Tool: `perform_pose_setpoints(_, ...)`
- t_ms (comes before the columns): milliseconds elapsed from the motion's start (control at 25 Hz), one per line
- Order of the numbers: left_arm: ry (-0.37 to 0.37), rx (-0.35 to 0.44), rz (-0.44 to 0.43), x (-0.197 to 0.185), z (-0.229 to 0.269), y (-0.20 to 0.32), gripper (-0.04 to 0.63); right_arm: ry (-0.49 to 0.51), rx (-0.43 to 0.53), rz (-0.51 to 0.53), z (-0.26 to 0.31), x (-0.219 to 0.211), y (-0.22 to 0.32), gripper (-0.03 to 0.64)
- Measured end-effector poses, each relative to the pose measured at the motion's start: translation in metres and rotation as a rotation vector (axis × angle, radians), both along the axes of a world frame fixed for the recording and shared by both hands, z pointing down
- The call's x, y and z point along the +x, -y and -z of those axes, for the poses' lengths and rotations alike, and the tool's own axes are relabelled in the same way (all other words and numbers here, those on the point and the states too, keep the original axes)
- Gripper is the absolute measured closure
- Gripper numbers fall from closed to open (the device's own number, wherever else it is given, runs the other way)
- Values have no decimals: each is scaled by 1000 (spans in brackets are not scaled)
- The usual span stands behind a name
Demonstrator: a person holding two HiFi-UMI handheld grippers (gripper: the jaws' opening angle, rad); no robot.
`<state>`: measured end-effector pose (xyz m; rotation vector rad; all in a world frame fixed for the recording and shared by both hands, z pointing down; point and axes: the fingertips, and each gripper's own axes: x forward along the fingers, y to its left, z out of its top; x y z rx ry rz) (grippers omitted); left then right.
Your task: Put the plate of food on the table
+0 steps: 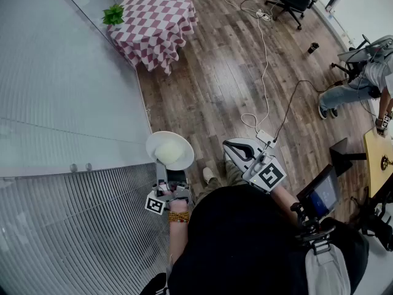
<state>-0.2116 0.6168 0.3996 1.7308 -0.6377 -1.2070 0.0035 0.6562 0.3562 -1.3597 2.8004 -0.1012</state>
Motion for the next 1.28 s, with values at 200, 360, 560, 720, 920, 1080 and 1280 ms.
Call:
perform_pose_setpoints(200, -4, -10, 7, -15, -5, -10, 580, 22, -48, 3, -8, -10, -9, 604)
perform_pose_setpoints(360, -9, -5, 15, -26, -4, -16, 580, 32, -20, 50, -8, -27, -16, 603)
perform_pose_setpoints(560, -24, 9, 25, -39, -1, -20, 580, 13, 9, 81, 5, -47, -22, 603)
perform_pose_setpoints(720, -41, 23, 25, -48, -2, -20, 580, 3, 35, 84, 7, -59, -25, 603)
perform_pose_setpoints(920, -52, 23, 30, -59, -9, -18, 580, 5, 29, 81, 1, -68, -25, 603)
perform_pose_setpoints(1080, -56, 24, 49, -65, -13, -14, 580, 2, 10, 110, -7, -78, -18, 603)
perform_pose_setpoints(1280, -50, 26, 99, -70, -10, -6, 580, 14, -16, 136, -10, -83, 16, 603)
